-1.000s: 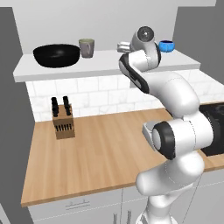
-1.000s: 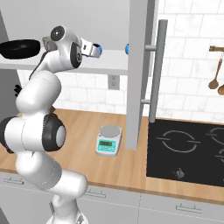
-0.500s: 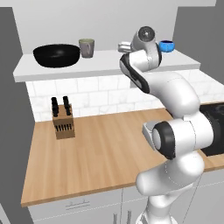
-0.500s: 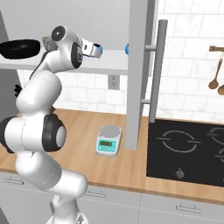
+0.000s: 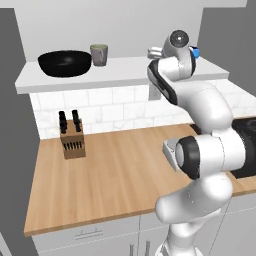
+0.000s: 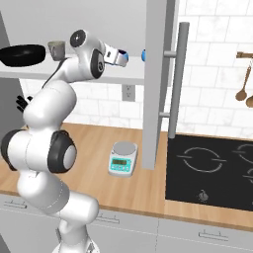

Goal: Gather all objects into one cabinet and sort the glasses and bowls to opposite sides.

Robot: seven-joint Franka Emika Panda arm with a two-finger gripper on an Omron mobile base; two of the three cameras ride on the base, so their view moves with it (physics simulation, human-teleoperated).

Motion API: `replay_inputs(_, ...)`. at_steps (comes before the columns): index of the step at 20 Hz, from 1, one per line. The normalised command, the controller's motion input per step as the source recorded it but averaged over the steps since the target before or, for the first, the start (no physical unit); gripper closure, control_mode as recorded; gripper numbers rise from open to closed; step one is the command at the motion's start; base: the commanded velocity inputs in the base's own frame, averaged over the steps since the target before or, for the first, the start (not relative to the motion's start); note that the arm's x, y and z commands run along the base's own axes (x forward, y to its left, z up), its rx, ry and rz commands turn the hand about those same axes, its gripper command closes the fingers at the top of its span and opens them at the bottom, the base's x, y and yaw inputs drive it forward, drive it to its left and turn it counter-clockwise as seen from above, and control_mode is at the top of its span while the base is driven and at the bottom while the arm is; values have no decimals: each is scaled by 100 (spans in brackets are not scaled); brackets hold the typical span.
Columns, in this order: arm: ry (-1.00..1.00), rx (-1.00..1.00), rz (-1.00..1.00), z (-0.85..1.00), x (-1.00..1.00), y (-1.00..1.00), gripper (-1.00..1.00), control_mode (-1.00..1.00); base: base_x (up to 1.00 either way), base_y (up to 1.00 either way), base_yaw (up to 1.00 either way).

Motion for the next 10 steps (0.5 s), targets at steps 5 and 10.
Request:
replay_inputs(5, 0, 0, -2, 0, -18, -77, 100, -100, 0, 0, 0)
replay_inputs(10, 0, 0, -2, 0, -25, -63, 100, -100, 0, 0, 0)
